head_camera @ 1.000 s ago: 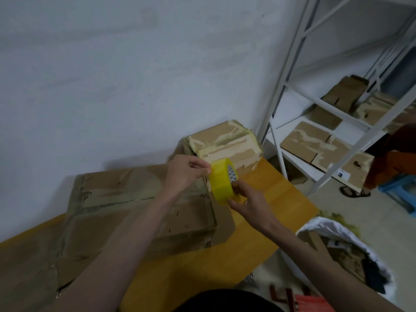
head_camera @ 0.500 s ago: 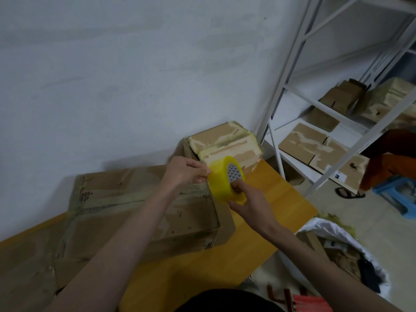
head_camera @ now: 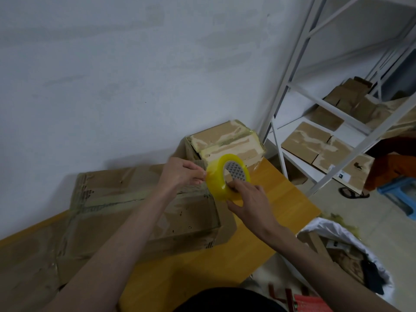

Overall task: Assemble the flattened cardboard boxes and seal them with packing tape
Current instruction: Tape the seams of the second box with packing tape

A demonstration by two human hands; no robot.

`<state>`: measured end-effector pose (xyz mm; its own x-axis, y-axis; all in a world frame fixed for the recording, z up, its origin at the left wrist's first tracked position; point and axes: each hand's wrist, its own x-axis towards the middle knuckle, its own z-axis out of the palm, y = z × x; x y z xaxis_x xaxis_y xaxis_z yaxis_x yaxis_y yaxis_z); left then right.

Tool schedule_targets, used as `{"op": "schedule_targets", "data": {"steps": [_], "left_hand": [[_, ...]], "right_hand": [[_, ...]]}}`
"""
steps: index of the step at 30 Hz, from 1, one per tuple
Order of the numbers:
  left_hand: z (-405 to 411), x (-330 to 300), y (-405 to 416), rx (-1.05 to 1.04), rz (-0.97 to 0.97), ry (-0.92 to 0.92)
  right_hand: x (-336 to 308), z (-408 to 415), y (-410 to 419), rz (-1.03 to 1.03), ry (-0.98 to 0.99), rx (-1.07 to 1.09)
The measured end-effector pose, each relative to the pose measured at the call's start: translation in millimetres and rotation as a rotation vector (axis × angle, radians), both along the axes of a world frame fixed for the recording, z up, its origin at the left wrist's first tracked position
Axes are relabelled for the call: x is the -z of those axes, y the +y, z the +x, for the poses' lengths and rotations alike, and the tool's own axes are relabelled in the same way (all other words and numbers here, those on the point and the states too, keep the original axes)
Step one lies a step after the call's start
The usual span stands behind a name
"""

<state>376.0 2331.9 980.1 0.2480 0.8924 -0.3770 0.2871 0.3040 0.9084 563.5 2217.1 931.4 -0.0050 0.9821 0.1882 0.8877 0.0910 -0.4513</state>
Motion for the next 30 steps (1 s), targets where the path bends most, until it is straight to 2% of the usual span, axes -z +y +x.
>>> {"op": "schedule_targets", "data": {"steps": [5,11,15,20,23,27,30], "left_hand": [[-1.9,4.2,2.6,-0.001,-0.037,-0.015],[1.8,15.9,6.8,-0.034,-0.126,-0.119],[15.3,17.1,-0.2,-0.134,0.018,-0.132],[23.9,21.0,-9.5,-0.229,0.150,-0.264],[23.4,21.3,-8.4,-0.244,0.141,-0.341],[21.8,19.8,-9.1,-0.237,0.042,-0.482],[21.2,20.7,-12.4,-0.226,0.001,-0.543]], "right_hand": [[-2.0,-0.2,0.2,0.004,-0.028,-0.010],[-6.5,0.2,-0.3,0.011,-0.024,0.000],[-8.1,-2.3,2.0,-0.054,0.104,0.025],[-13.0,-9.4,8.5,-0.066,0.205,0.006],[-16.5,-10.0,10.4,-0.026,0.165,-0.015],[-15.4,-7.7,13.9,0.059,-0.067,-0.017],[-15.1,-9.3,15.2,0.058,-0.127,-0.029]]}}
